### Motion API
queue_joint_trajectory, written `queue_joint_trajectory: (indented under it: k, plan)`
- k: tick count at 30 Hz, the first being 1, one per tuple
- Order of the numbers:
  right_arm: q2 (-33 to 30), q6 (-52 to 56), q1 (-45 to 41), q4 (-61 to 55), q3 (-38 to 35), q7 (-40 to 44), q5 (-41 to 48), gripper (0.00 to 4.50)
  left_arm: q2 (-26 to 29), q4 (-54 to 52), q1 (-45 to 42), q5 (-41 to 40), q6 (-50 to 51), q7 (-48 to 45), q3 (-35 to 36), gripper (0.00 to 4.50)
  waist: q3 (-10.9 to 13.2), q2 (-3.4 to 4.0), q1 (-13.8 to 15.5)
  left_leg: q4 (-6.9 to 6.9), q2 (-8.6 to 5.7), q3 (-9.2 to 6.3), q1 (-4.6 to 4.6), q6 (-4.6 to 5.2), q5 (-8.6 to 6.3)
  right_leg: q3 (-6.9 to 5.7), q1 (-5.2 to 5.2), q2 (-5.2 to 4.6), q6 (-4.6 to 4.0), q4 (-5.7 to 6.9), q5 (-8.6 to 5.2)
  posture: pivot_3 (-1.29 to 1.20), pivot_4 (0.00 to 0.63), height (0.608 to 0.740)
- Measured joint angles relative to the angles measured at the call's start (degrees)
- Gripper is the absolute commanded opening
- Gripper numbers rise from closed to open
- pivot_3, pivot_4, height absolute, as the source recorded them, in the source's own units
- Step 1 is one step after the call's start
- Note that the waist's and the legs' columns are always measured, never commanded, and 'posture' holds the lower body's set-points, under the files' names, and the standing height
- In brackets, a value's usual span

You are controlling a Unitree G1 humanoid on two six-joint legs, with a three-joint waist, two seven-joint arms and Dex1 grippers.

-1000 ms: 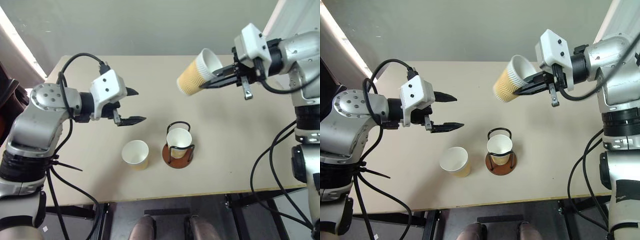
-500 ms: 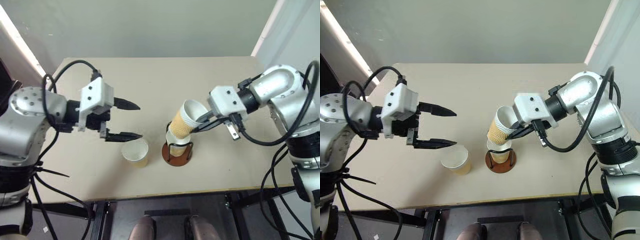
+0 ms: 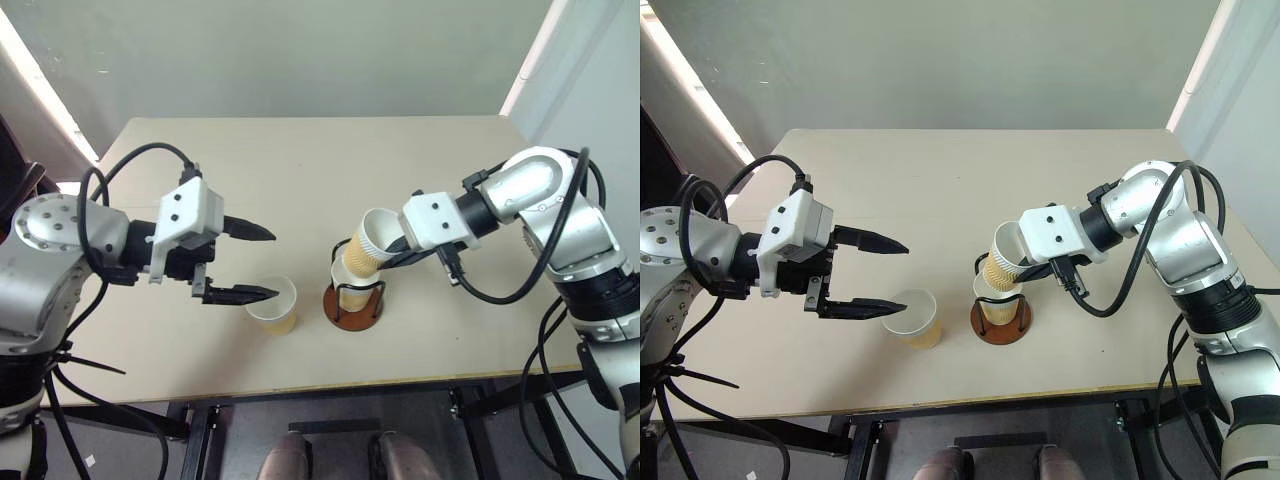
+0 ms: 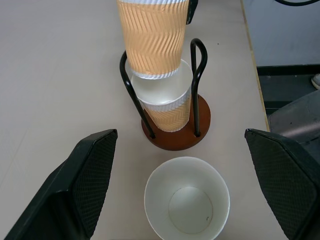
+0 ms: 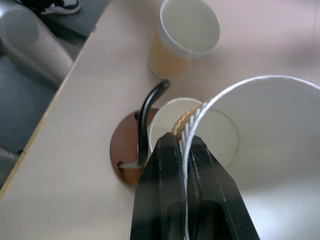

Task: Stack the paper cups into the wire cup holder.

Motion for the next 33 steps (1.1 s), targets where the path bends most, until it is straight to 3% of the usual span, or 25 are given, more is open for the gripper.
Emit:
queue_joint_trajectory:
  k: [3, 14, 19, 23, 26, 33]
  plan:
    - [0.5, 0.1, 0.0, 0.4, 0.3, -0.5, -0.7, 0.61, 0.0, -0.2, 0.0, 0.1, 0.1, 0.3, -0.1, 4.41, 0.0, 0.0, 0.0, -0.02, 0.0, 0.0, 0.0, 0.0, 0.0, 0.0, -0.01, 0.0, 0.0, 0.0, 0.0, 0.0, 0.15, 0.74]
    - [1.5, 2.1, 0.0, 0.0, -0.2, -1.7, -0.6, 4.43, 0.0, 2.4, -3.3, 1.9, -0.9, -0.1, -3.4, 4.41, 0.0, 0.0, 0.0, -0.02, 0.0, 0.0, 0.0, 0.0, 0.0, 0.0, -0.01, 0.0, 0.0, 0.0, 0.0, 0.0, 0.15, 0.74]
    - [2.2, 9.3, -0.3, -2.4, -6.1, -3.5, 6.8, 4.43, 0.2, 9.7, -8.5, 7.5, -5.2, -2.3, -8.1, 4.41, 0.0, 0.0, 0.1, -0.04, -0.01, 0.0, -0.02, 0.0, 0.0, 0.03, -0.02, 0.01, -0.01, -0.04, -0.01, 0.0, 0.15, 0.74]
    - [6.6, 17.7, -0.4, -2.5, -13.2, -11.2, 12.7, 4.43, -1.1, 20.2, -15.4, 12.0, -9.9, -6.1, -12.0, 4.41, 0.0, -0.02, 0.1, -0.05, 0.0, -0.01, 0.0, 0.0, 0.01, 0.03, -0.03, 0.01, -0.01, -0.03, -0.01, 0.0, 0.15, 0.74]
    - [10.2, 21.6, 1.9, -4.9, -13.3, -17.9, 13.4, 4.43, -3.6, 26.7, -19.8, 14.7, -13.6, -10.2, -15.4, 4.41, 0.0, -0.02, 0.1, -0.07, 0.0, -0.03, -0.02, 0.0, 0.01, 0.02, -0.06, 0.01, -0.01, -0.04, -0.01, 0.0, 0.15, 0.74]
    - [10.1, 28.8, 6.3, -12.1, -12.7, -21.3, 18.7, 4.43, -9.4, 34.1, -22.5, 20.1, -18.0, -16.4, -23.1, 4.41, 0.0, -0.02, 0.2, 0.1, -0.02, -0.06, -0.52, 0.0, 0.01, 0.0, -0.4, 0.0, 0.62, -0.18, 0.34, 0.0, 0.15, 0.74]
